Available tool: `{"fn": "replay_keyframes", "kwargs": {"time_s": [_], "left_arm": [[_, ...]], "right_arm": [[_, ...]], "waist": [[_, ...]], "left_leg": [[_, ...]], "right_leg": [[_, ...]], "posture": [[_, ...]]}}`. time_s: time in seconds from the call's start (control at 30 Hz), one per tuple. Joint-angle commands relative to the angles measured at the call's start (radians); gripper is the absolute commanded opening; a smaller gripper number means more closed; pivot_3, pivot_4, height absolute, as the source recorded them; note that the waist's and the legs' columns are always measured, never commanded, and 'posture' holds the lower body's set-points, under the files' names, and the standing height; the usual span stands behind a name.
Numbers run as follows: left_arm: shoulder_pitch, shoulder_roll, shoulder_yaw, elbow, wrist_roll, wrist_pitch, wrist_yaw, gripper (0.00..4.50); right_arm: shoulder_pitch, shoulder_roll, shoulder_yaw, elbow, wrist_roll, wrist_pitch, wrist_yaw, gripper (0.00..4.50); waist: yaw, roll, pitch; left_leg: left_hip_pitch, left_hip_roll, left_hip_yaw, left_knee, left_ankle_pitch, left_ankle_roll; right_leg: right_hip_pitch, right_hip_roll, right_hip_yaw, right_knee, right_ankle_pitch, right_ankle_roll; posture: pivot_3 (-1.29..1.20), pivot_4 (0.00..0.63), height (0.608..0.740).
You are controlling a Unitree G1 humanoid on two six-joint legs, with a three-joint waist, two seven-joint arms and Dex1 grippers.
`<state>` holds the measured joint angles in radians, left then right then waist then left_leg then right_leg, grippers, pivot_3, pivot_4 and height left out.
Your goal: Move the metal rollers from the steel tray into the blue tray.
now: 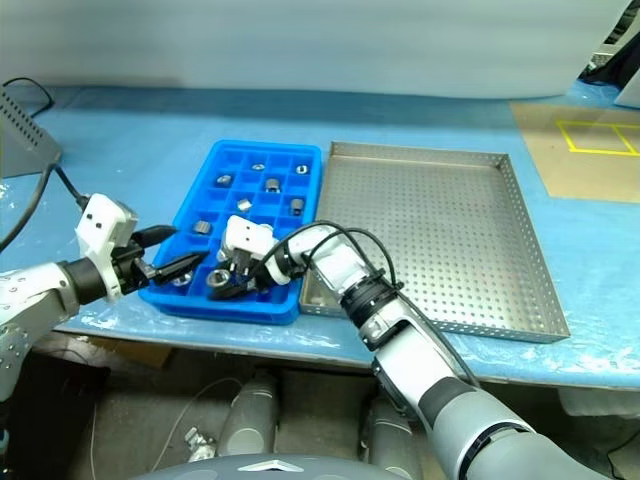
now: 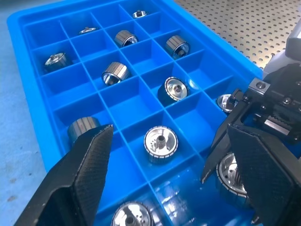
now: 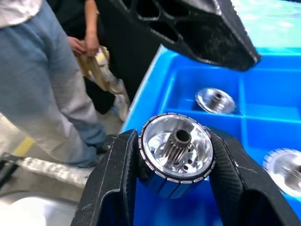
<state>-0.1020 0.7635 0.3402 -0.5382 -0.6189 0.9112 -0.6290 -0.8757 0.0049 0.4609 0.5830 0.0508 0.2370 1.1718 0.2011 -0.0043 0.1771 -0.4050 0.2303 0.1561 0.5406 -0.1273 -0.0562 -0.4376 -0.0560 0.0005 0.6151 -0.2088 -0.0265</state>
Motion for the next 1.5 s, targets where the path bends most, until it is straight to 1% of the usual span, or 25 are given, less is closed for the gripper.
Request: {"fn": "replay_keyframes", "kwargs": {"time_s": [0.03, 0.1, 0.17, 0.23, 0.27, 0.33, 0.37, 0.5, 0.6, 0.7, 0.8, 0.87, 0.93, 1.03, 1.1, 1.17, 1.3, 1.5], "left_arm": [[-0.033, 0.01, -0.022, 0.021, 0.01, -0.039, -0.01, 4.07], [-0.045, 0.01, -0.035, 0.032, 0.012, -0.047, -0.012, 4.07], [-0.053, 0.01, -0.046, 0.041, 0.012, -0.054, -0.017, 4.07], [-0.06, 0.01, -0.056, 0.05, 0.015, -0.061, -0.021, 4.07], [-0.064, 0.01, -0.062, 0.057, 0.017, -0.065, -0.022, 4.07], [-0.075, 0.009, -0.074, 0.068, 0.021, -0.072, -0.025, 4.07], [-0.079, 0.009, -0.079, 0.072, 0.021, -0.076, -0.027, 4.07], [-0.105, -0.002, -0.105, 0.089, 0.026, -0.094, -0.028, 4.07], [-0.125, -0.017, -0.132, 0.117, 0.039, -0.12, -0.032, 4.07], [-0.174, -0.043, -0.182, 0.181, 0.071, -0.163, -0.041, 4.07], [-0.239, -0.079, -0.227, 0.254, 0.1, -0.205, -0.049, 4.07], [-0.302, -0.127, -0.268, 0.325, 0.128, -0.241, -0.047, 4.07], [-0.345, -0.169, -0.304, 0.377, 0.156, -0.276, -0.047, 4.07], [-0.39, -0.225, -0.346, 0.442, 0.184, -0.316, -0.061, 4.07], [-0.407, -0.249, -0.363, 0.464, 0.194, -0.331, -0.071, 4.07], [-0.434, -0.275, -0.379, 0.499, 0.204, -0.346, -0.083, 4.07], [-0.471, -0.304, -0.398, 0.556, 0.221, -0.372, -0.114, 4.07], [-0.513, -0.326, -0.412, 0.646, 0.25, -0.42, -0.157, 4.07]], "right_arm": [[0.023, -0.015, -0.014, -0.027, 0.0, 0.012, 0.0, 1.73], [0.032, -0.02, -0.017, -0.028, -0.002, 0.003, -0.001, 1.73], [0.038, -0.021, -0.027, -0.03, -0.008, -0.027, -0.02, 2.46], [0.041, -0.021, -0.032, -0.031, -0.01, -0.044, -0.03, 3.08], [0.039, -0.02, -0.034, -0.028, -0.011, -0.036, -0.039, 3.37], [0.033, -0.018, -0.036, -0.017, -0.017, -0.009, -0.062, 4.13], [0.031, -0.018, -0.037, -0.015, -0.018, -0.004, -0.067, 4.43], [0.024, -0.043, -0.062, -0.029, -0.026, -0.022, -0.103, 4.43], [0.014, -0.089, -0.118, -0.067, -0.011, 0.003, -0.147, 4.43], [0.032, -0.184, -0.19, -0.152, 0.009, 0.049, -0.176, 4.43], [0.084, -0.29, -0.232, -0.226, 0.005, 0.075, -0.192, 4.43], [0.142, -0.366, -0.285, -0.273, 0.003, 0.115, -0.23, 4.43], [0.188, -0.413, -0.326, -0.315, 0.006, 0.15, -0.266, 4.43], [0.243, -0.439, -0.363, -0.374, 0.001, 0.202, -0.341, 4.43], [0.269, -0.447, -0.372, -0.41, 0.005, 0.225, -0.364, 4.43], [0.29, -0.449, -0.375, -0.449, 0.009, 0.247, -0.385, 4.43], [0.306, -0.447, -0.377, -0.5, 0.013, 0.276, -0.415, 4.43], [0.329, -0.463, -0.396, -0.559, 0.034, 0.312, -0.438, 4.43]], "waist": [[-0.001, 0.0, 0.0], [-0.006, -0.001, 0.0], [-0.012, -0.001, -0.001], [-0.02, -0.001, -0.001], [-0.023, -0.001, -0.001], [-0.026, -0.001, -0.001], [-0.026, -0.001, -0.001], [-0.025, -0.001, -0.001], [-0.024, 0.0, 0.0], [-0.022, -0.001, 0.0], [-0.028, -0.001, -0.001], [-0.037, -0.001, -0.001], [-0.049, -0.001, -0.001], [-0.077, -0.001, -0.001], [-0.103, -0.001, -0.001], [-0.118, -0.001, -0.001], [-0.133, -0.001, -0.001], [-0.134, -0.001, -0.001]], "left_leg": [[0.0, 0.0, 0.0, 0.0, 0.0, 0.0], [0.0, -0.001, -0.001, 0.001, 0.0, 0.0], [0.0, -0.001, -0.001, 0.001, 0.0, 0.0], [0.0, -0.001, -0.002, 0.001, 0.0, -0.001], [0.0, -0.001, -0.002, 0.001, 0.0, -0.001], [0.0, -0.001, -0.002, 0.002, 0.0, -0.001], [0.0, -0.001, -0.002, 0.002, 0.001, -0.001], [0.0, -0.001, -0.002, 0.002, 0.001, -0.001], [0.0, -0.003, -0.002, 0.003, 0.001, -0.001], [0.0, -0.004, -0.003, 0.004, 0.001, -0.001], [0.0, -0.004, -0.003, 0.006, 0.002, -0.003], [0.001, -0.004, -0.003, 0.006, 0.003, -0.005], [0.0, -0.004, -0.003, 0.006, 0.005, -0.008], [0.0, -0.005, -0.003, 0.006, 0.006, -0.008], [0.0, -0.005, -0.003, 0.006, 0.006, -0.007], [0.0, -0.004, -0.003, 0.005, 0.006, -0.007], [0.0, -0.004, -0.003, 0.006, 0.006, -0.007], [0.002, -0.005, -0.003, 0.006, 0.005, -0.007]], "right_leg": [[0.0, 0.0, 0.0, 0.0, 0.0, 0.0], [0.0, 0.0, 0.0, 0.001, 0.0, -0.001], [0.0, 0.0, 0.0, 0.001, 0.002, -0.004], [0.0, 0.0, 0.0, 0.001, 0.003, -0.006], [0.0, 0.0, 0.0, 0.001, 0.003, -0.006], [0.0, 0.0, 0.0, 0.002, 0.003, -0.006], [0.0, 0.0, 0.0, 0.003, 0.003, -0.006], [0.001, 0.0, 0.0, 0.003, 0.003, -0.006], [0.001, -0.002, -0.001, 0.003, 0.003, -0.006], [0.003, -0.003, -0.001, 0.004, 0.001, -0.002], [0.004, -0.003, 0.0, 0.005, 0.001, 0.0], [0.004, -0.002, 0.0, 0.005, 0.002, -0.002], [0.004, -0.001, 0.0, 0.005, 0.004, -0.005], [0.003, -0.002, 0.001, 0.005, 0.004, -0.005], [0.002, -0.001, 0.002, 0.005, 0.005, -0.005], [0.0, 0.001, 0.002, 0.005, 0.004, -0.006], [0.0, 0.0, 0.002, 0.005, 0.004, -0.006], [0.002, 0.0, 0.003, 0.005, 0.004, -0.006]], "posture": [[0.29, 0.15, 0.74], [0.27, 0.15, 0.74], [0.26, 0.15, 0.74], [0.25, 0.15, 0.74], [0.25, 0.15, 0.74], [0.24, 0.15, 0.74], [0.24, 0.15, 0.74], [0.21, 0.15, 0.74], [0.16, 0.15, 0.74], [0.13, 0.15, 0.74], [0.09, 0.15, 0.74], [0.05, 0.15, 0.74], [0.03, 0.15, 0.74], [0.0, 0.15, 0.74], [-0.03, 0.15, 0.74], [-0.06, 0.15, 0.74], [-0.1, 0.15, 0.74], [-0.15, 0.15, 0.74]]}}
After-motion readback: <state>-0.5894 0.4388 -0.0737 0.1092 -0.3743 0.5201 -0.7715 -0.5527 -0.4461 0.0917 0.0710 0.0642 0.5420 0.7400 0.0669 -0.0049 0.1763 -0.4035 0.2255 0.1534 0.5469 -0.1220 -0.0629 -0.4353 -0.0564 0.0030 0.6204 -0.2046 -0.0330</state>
